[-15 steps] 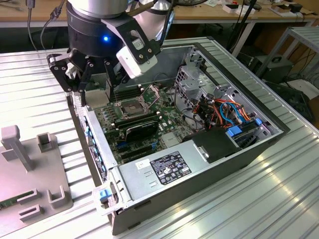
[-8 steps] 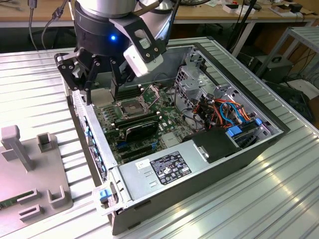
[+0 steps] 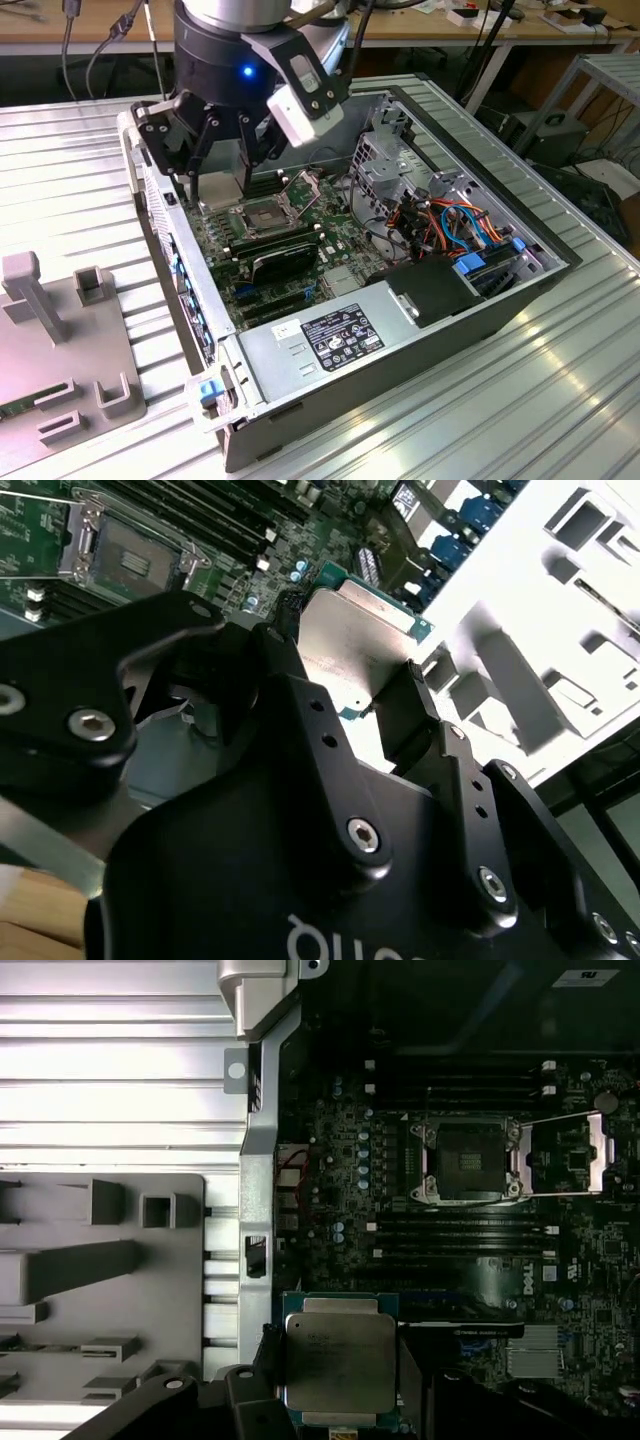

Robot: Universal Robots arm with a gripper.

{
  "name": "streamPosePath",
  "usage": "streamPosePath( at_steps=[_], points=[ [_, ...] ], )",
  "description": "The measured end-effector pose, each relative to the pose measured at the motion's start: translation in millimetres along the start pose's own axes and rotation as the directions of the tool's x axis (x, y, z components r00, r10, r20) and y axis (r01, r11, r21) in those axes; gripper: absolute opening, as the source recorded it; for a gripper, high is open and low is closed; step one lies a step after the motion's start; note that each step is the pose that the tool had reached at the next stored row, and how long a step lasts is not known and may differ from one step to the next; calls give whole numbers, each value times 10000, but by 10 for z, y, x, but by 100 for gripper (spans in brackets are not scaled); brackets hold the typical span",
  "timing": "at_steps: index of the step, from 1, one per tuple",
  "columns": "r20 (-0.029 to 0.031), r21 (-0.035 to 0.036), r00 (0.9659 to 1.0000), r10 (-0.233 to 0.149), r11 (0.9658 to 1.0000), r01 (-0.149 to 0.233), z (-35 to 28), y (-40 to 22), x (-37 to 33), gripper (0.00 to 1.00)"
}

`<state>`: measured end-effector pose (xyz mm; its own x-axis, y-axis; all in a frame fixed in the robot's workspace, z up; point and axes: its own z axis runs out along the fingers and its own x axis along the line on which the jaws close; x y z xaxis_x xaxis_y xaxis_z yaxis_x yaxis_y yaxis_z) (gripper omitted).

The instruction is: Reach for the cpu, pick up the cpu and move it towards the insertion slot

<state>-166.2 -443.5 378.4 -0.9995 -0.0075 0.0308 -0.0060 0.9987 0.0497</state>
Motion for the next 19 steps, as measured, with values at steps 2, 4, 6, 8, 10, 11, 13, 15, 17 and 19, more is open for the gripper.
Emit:
streamPosePath(
  at_steps=[2, 4, 6, 8, 10, 11, 13, 15, 17, 19],
  points=[
    [0, -1, 10000, 1, 10000, -1, 0, 18, -50, 55],
    [1, -2, 10000, 5, 10000, -5, 2, 46, -113, 55],
    [1, -1, 10000, 7, 10000, -7, 2, 72, -158, 55],
    [1, -1, 10000, 11, 10000, -11, 4, 111, -213, 55],
    [2, -2, 10000, 13, 10000, -13, 6, 147, -241, 55],
    [1, 0, 10000, 11, 10000, -11, 8, 188, -262, 55],
    [1, -1, 10000, 11, 10000, -11, 11, 216, -278, 55],
    [2, -1, 10000, 11, 10000, -11, 14, 242, -291, 55],
    [1, -1, 10000, 10, 10000, -10, 16, 278, -314, 55],
    [0, 0, 10000, 13, 10000, -13, 19, 321, -336, 55]
  ],
)
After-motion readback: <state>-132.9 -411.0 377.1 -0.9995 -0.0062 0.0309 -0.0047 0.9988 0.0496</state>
